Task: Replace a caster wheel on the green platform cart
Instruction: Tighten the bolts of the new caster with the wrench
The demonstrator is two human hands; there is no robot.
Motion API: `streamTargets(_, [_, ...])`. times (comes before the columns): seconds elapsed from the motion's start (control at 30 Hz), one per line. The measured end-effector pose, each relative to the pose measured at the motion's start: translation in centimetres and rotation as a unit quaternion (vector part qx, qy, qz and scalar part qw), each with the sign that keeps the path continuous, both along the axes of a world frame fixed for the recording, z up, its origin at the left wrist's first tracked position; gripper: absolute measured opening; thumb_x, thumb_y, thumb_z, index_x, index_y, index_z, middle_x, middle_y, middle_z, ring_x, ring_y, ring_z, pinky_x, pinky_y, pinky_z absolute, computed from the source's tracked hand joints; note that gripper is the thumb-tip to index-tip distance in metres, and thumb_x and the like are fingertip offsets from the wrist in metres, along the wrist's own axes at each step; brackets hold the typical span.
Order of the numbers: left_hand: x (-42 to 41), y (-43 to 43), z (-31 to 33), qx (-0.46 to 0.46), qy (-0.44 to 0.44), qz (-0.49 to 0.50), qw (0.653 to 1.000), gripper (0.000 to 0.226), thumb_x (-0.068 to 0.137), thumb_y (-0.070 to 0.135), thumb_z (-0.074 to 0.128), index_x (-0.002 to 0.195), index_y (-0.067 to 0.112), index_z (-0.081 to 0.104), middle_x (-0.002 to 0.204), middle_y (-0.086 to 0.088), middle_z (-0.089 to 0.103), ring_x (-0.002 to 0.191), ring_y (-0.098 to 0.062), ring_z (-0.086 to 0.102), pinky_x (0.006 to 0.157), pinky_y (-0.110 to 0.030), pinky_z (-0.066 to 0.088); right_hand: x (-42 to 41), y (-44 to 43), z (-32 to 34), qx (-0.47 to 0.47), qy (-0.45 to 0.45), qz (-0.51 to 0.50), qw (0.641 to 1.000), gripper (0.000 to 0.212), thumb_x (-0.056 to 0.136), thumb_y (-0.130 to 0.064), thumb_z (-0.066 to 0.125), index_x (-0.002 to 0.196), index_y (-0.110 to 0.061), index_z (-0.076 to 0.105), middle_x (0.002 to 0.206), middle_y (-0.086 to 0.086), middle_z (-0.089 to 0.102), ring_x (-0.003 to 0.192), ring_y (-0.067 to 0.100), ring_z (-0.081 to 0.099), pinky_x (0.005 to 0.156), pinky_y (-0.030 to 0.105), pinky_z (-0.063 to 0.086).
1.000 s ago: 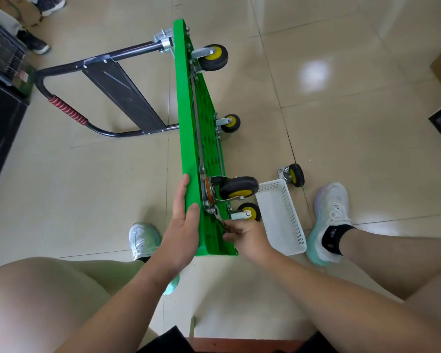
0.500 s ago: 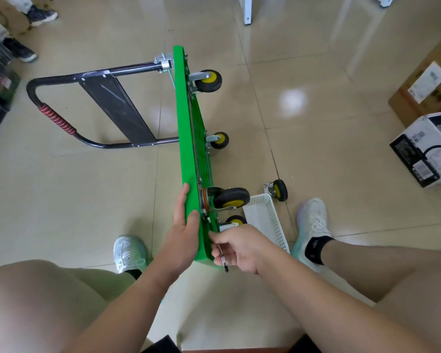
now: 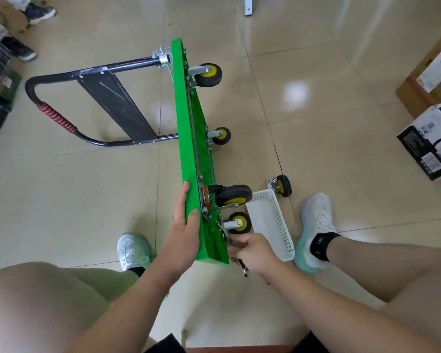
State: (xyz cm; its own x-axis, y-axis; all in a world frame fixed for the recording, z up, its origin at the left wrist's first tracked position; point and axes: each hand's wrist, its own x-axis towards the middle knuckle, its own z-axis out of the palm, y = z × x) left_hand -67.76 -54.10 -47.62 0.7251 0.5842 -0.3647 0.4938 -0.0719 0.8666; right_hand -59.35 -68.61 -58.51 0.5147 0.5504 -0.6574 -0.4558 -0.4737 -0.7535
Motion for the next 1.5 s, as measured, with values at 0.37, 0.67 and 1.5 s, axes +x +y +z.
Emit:
streamTargets(0.37, [0.1,0.1,-0.5,-0.001,-0.009,0.018,1.0,0.057,0.105,0.036,0.033,0.139,0.08,0.019,0.158,0.023,0.039,0.139,-0.009,0.049,0.118,-0.046,0.041,1.9,3.5,-3.5,0.082,-0.017,0.026,0.996,0.036,0.089,0.007,0.066,0.119,-0.011,0.072,0.11,-0.006,0.074,0.11,0.016,0.066,0.104,0.029,0.047])
streamTargets(0.67, [0.0,0.1,-0.5,0.004,0.005,0.013,1.0,0.062,0.113,0.022,0.028,0.138,0.079,0.02,0.125,0.055,0.048,0.114,0.007,0.06,0.107,-0.039,0.049,3.2,4.9,-5.0,0.075,-0.071,0.065,0.992,0.035,0.087,0.012,0.064,0.115,-0.006,0.074,0.118,0.01,0.073,0.113,0.026,0.064,0.107,0.034,0.047])
streamTargets(1.5, [-0.1,0.1,0.5,0.029,0.017,-0.019,0.999,0.058,0.112,0.028,0.031,0.146,0.072,0.012,0.111,0.061,0.04,0.101,0.019,0.056,0.097,-0.036,0.043,0.4,4.2,7.5,0.003,0.214,-0.01,0.977,0.016,0.099,-0.012,0.061,0.085,-0.006,0.058,0.053,0.003,0.06,0.045,0.014,0.056,0.056,0.03,0.051])
